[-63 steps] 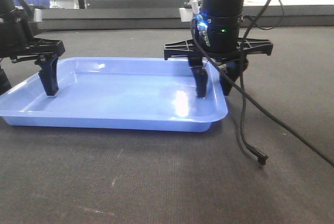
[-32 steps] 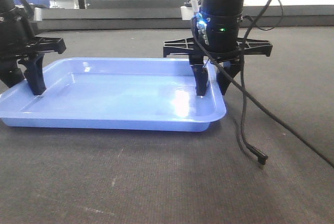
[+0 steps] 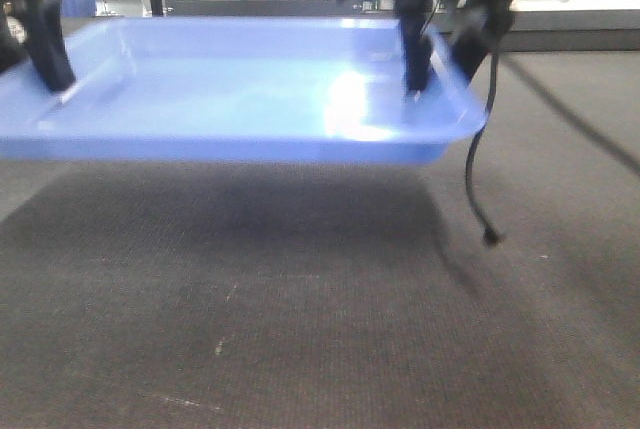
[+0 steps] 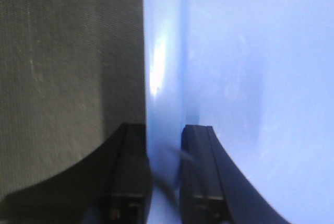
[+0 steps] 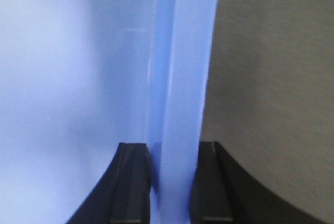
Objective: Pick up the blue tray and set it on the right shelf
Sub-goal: 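Lift the tray off the table with both grippers, then drive the base toward the shelving rack holding the tray level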
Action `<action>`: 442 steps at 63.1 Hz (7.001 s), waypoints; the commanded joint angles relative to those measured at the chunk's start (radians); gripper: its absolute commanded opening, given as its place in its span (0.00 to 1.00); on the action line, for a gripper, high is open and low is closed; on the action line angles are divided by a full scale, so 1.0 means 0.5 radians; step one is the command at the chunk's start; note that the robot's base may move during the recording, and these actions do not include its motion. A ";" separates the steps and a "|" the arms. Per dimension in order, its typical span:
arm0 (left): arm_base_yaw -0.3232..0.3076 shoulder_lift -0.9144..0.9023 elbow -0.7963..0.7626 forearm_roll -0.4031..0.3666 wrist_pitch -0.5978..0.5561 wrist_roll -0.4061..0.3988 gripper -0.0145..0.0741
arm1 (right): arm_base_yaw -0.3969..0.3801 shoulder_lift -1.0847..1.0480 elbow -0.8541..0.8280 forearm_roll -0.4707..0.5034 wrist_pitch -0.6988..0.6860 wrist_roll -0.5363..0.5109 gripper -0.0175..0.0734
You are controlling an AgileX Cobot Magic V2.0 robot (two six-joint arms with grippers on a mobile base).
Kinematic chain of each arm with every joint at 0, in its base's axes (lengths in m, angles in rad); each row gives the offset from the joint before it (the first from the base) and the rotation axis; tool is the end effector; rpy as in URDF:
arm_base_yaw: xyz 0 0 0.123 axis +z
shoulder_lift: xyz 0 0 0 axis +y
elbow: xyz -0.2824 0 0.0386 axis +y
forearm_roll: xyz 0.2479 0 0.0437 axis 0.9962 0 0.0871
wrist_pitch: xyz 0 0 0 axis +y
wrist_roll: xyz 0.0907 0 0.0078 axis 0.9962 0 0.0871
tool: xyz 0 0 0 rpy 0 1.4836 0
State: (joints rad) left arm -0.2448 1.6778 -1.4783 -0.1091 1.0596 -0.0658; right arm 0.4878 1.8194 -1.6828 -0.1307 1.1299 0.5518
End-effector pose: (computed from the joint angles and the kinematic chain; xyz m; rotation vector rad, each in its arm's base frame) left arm 0.3428 -0.0945 0.3099 0.1993 2.7477 -0.2304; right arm 0.3523 0.1748 0.3133 0.0433 2.7363 0.1158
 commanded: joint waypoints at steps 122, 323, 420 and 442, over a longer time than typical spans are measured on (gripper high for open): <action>-0.701 -0.582 -0.063 0.238 0.441 -0.444 0.11 | 0.125 -1.015 0.463 -0.118 0.261 -0.218 0.22; -0.701 -0.582 -0.063 0.017 0.441 -0.444 0.11 | 0.125 -1.009 0.463 -0.118 0.268 -0.218 0.22; -0.701 -0.582 -0.063 -0.034 0.441 -0.444 0.11 | 0.123 -1.009 0.463 -0.118 0.267 -0.218 0.22; -0.701 -0.582 -0.063 -0.034 0.441 -0.444 0.11 | 0.123 -1.009 0.463 -0.118 0.268 -0.218 0.22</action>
State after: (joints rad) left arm -0.5710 1.4180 -1.4783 -0.0301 1.2713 -0.3275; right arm 0.5402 1.3436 -1.4250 -0.2269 1.2522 0.4706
